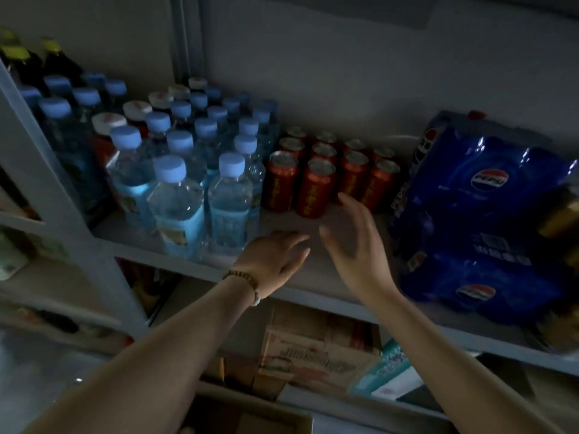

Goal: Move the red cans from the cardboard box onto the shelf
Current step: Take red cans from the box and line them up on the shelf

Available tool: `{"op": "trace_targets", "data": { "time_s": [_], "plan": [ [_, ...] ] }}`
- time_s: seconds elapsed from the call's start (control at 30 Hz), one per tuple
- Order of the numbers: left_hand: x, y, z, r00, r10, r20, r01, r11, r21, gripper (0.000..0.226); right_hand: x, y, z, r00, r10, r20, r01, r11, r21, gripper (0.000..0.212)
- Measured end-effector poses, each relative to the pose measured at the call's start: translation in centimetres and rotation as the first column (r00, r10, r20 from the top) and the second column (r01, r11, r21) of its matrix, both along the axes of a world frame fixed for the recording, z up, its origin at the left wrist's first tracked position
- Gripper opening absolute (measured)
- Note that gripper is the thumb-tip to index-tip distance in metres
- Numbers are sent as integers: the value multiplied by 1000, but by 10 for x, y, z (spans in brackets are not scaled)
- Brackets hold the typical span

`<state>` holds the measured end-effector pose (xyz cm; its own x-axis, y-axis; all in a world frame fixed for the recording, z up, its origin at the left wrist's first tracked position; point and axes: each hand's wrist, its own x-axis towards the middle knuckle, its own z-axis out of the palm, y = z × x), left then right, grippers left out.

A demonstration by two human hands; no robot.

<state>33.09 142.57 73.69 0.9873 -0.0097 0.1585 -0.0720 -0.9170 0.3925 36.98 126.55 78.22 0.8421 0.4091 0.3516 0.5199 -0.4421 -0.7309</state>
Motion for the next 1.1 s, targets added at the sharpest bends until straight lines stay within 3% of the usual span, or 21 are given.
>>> {"op": "trace_targets", "data": {
  "time_s": [0.13, 0.23, 0.3, 0.37, 0.43, 0.53, 0.73, 0.93, 1.1],
  "plan": [
    [-50, 1, -28, 955, -116, 271, 92, 991, 101, 50, -67, -18, -41, 958, 161, 238, -108, 969, -222, 61],
    [-118, 16, -84, 950, -56, 308, 40, 998, 58, 44, -106, -19, -86, 956, 183, 228, -119, 956, -266, 59],
    [-163, 33, -134, 983, 24, 181, -28, 999, 18, 44, -127, -15, -128, 976, 194, 103, -147, 925, -352, 60],
    [-201, 50, -185, 984, 144, -103, -143, 990, 17, 53, -146, -11, -182, 983, 167, -81, -185, 867, -463, 61],
    [-232, 64, -236, 895, 254, -368, -252, 966, 53, 61, -164, -9, -245, 960, 99, -262, -228, 822, -522, 63],
    [-263, 77, -312, 793, 288, -536, -295, 952, 76, 68, -190, 0, -345, 886, -5, -463, -280, 791, -544, 70],
    [-277, 81, -447, 728, 260, -635, -303, 952, 43, 70, -230, 18, -527, 699, -104, -707, -420, 741, -524, 76],
    [-256, 89, -586, 742, 207, -638, -209, 975, 73, 74, -235, 35, -659, 729, -17, -684, -498, 673, -547, 73],
    [-230, 89, -679, 665, 297, -685, -318, 943, 100, 75, -231, 31, -744, 664, -2, -748, -555, 669, -494, 73]
  ]
}}
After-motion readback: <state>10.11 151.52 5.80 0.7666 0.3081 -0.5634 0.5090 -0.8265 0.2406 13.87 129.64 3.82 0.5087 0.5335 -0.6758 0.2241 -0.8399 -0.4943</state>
